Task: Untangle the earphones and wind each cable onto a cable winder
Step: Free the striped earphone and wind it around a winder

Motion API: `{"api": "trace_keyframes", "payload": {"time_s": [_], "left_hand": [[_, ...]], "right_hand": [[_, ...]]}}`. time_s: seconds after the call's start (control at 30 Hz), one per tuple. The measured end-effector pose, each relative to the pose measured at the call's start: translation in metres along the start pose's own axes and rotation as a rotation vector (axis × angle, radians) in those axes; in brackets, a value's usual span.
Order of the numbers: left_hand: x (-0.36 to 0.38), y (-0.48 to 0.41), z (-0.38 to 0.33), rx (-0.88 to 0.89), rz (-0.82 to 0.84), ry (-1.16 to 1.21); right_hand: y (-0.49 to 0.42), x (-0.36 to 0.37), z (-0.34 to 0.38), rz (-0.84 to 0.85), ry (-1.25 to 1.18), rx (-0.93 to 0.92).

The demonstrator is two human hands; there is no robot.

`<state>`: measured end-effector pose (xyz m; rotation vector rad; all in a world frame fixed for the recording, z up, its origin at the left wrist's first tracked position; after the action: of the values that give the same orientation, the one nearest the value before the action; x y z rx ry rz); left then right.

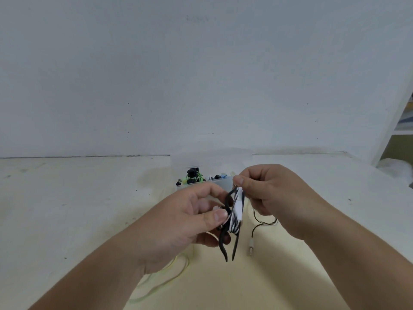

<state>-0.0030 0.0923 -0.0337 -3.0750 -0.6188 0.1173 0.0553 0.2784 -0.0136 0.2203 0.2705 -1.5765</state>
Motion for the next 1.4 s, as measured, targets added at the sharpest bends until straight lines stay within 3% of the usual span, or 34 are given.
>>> {"api": "trace_keyframes", "payload": {"time_s": [0.37,0.53,0.63,0.77,1.0,1.1,1.27,1.33,1.4], "left_hand": [[0.001,-0.002,0.003,0.059,0.028,0.038],[0.003,-0.004,0.000,0.133,-0.151,-0.042],[-0.002,-0.003,-0.003,0.180,-0.285,-0.008],[-0.011,0.001,-0.010,0.228,-0.346,0.095],[-0.018,-0.001,-0.010,0.207,-0.451,0.352],[-0.018,-0.001,-0.007,0.177,-0.508,0.251],[-0.010,-0.003,0.001,0.121,-0.557,-0.166],[-0.009,-0.003,0.002,0.096,-0.534,-0.303],[-0.011,-0.002,0.002,0.073,-0.511,-0.370]], "right_hand": [[-0.002,0.007,-0.005,0.126,-0.046,0.166],[-0.005,0.013,-0.011,0.141,0.074,0.206],[-0.006,0.013,-0.014,0.215,0.095,0.181],[-0.001,0.025,-0.010,0.401,0.055,0.083],[0.000,0.029,-0.006,0.350,0.066,-0.057],[0.002,0.027,-0.002,0.379,0.072,-0.117],[0.009,0.024,0.006,0.458,0.167,-0.203],[0.012,0.019,0.010,0.388,0.127,-0.240],[0.014,0.009,0.015,0.209,0.093,-0.279]]}}
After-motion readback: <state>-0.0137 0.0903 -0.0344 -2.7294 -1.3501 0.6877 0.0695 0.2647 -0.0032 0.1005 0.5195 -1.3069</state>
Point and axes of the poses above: each hand's wrist, its own y-axis away from the middle knuckle, its own x-axis out of the palm, z = x × y, the point moved 1 cm from there along -y, towards the middle knuckle, and after that the axes turned 13 degrees about z, right-handed, at the moved point
